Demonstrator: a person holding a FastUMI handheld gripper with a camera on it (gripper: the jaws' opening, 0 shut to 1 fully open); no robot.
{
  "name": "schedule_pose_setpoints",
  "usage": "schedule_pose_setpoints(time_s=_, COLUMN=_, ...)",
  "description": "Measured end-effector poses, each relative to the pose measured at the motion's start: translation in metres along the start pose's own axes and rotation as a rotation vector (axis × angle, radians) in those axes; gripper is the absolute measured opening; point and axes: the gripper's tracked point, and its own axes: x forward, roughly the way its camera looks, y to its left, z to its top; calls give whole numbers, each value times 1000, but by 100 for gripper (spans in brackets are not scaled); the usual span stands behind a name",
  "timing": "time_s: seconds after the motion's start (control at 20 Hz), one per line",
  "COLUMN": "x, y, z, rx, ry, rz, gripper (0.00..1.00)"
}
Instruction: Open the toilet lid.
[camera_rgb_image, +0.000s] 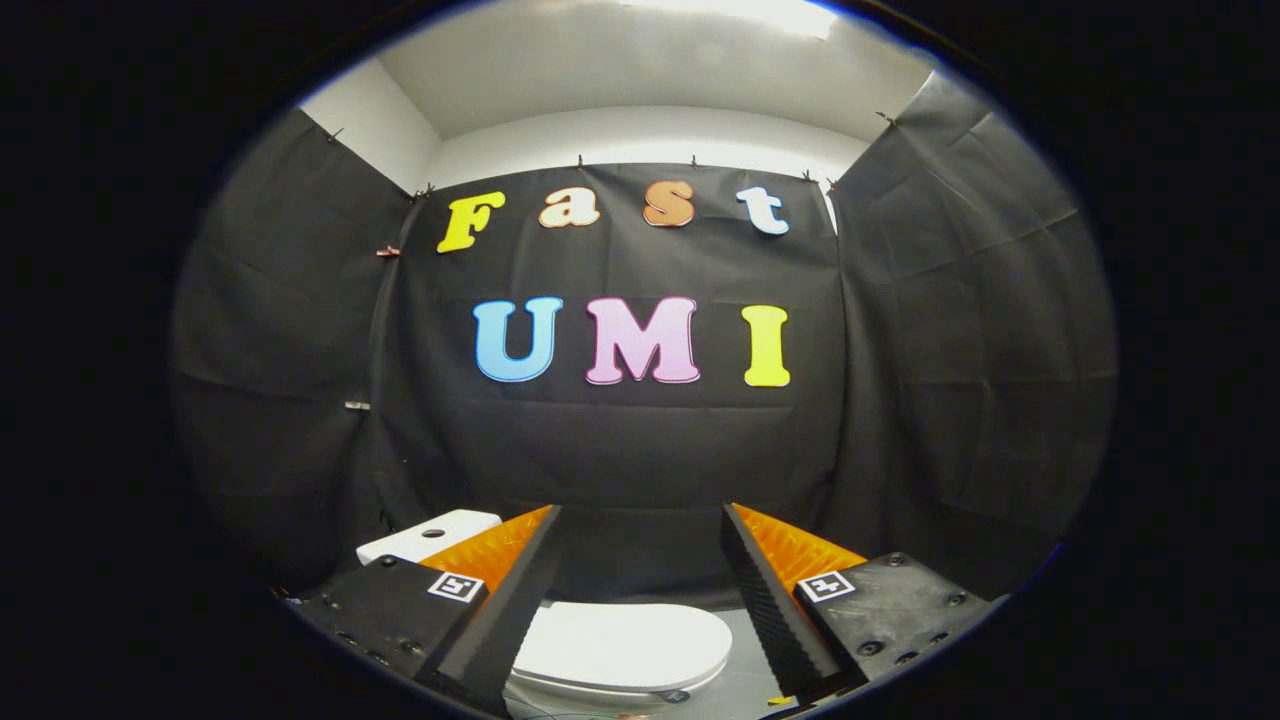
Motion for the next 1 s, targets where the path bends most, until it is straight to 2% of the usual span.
schedule_pose_setpoints(time_s=0.4, x=23, y=-46, z=-57, rx=96, ry=86, rz=-77, gripper=98)
schedule_pose_setpoints(time_s=1.0, x=55, y=-115, z=-209, rx=337, ry=362, rz=-180, gripper=97)
